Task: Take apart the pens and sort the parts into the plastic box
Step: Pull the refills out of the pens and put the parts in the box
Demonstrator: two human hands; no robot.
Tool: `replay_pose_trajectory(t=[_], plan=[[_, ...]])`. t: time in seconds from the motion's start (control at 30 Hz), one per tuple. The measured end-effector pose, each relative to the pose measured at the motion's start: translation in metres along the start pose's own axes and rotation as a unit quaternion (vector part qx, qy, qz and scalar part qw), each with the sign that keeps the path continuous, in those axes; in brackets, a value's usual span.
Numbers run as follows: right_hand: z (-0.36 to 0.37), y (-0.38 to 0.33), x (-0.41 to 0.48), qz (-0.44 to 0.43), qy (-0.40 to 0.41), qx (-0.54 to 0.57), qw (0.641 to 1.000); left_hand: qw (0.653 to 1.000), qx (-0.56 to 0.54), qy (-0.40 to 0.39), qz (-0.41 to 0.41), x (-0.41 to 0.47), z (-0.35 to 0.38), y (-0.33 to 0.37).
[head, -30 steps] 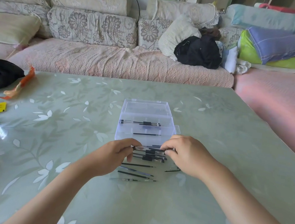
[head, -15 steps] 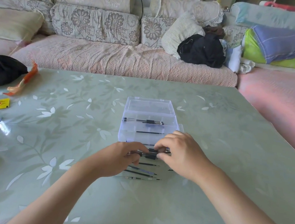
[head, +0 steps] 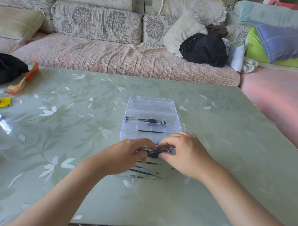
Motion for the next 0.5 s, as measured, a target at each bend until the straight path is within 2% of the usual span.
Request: replay_pose_trajectory(t=[0.17, 0.37, 0.5], plan=[[-0.013, 0.014, -0.001, 0.041, 0.004, 0.044, 0.998, 1.000, -0.002, 0.002, -0.001, 0.001, -0.001, 0.005], [-0.002, 0.010, -0.008, 0.063, -0.054, 0.109, 0.991, 1.000, -0.009, 0.007, 0.009, 0.002, 0.005, 0.010], [-0.007, 0.038, -0.006, 0.106, -0.062, 0.104, 0.987, 1.000, -0.015, 0.028, 0.000, 0.003, 0.003, 0.006]])
Point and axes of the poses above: each hand's wrist, its own x-axis towards the middle knuckle, its own z-axis out of the palm, y = z × x, the point moved 9 cm from there along x, towards the middle knuckle, and after that the axes turned 9 degrees about z, right-handed, at the moved point
